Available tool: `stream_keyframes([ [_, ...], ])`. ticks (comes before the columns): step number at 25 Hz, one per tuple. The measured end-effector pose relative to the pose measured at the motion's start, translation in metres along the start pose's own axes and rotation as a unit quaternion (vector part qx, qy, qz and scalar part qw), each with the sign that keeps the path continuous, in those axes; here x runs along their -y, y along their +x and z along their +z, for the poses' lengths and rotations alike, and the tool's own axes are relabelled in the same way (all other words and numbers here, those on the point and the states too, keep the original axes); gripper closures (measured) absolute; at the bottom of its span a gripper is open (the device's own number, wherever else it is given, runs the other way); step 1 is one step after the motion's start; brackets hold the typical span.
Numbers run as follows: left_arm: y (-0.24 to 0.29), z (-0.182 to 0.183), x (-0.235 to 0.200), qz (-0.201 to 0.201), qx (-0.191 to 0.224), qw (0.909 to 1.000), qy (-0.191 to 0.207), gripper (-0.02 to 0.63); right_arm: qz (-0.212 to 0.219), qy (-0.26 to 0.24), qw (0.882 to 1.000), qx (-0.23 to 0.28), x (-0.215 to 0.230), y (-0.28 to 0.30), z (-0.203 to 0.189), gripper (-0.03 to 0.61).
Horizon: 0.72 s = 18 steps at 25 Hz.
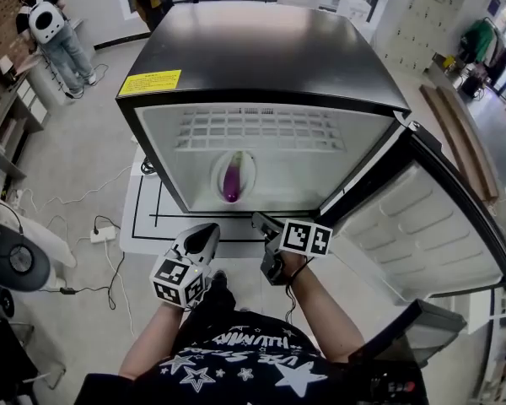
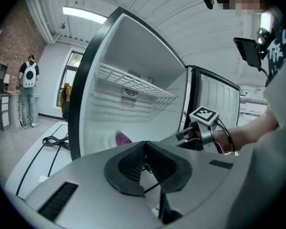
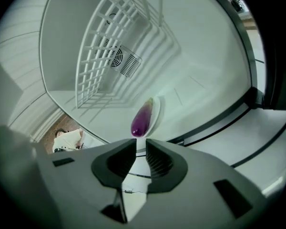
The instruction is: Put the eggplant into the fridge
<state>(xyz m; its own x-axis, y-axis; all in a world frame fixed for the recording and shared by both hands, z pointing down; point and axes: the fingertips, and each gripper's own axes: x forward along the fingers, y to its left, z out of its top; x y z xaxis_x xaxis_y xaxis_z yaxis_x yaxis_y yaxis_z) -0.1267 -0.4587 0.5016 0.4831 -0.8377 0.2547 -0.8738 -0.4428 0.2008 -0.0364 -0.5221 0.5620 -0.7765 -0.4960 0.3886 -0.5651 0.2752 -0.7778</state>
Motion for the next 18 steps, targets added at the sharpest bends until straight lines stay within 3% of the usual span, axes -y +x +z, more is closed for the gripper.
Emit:
stream_keyframes([
  [11, -0.060, -0.043, 0.050, 0.041, -0.025, 0.9987, -0.018, 0.604, 0.036, 0.005, 0.998, -0.052, -0.003, -0.050, -0.081, 0.514],
  [18, -0.073, -0.056, 0.074, 0.032, -0.025, 0.9990, -0.018, 0.604, 0.036, -0.014, 0.998, -0.058, -0.006, -0.070, -0.108, 0.514],
])
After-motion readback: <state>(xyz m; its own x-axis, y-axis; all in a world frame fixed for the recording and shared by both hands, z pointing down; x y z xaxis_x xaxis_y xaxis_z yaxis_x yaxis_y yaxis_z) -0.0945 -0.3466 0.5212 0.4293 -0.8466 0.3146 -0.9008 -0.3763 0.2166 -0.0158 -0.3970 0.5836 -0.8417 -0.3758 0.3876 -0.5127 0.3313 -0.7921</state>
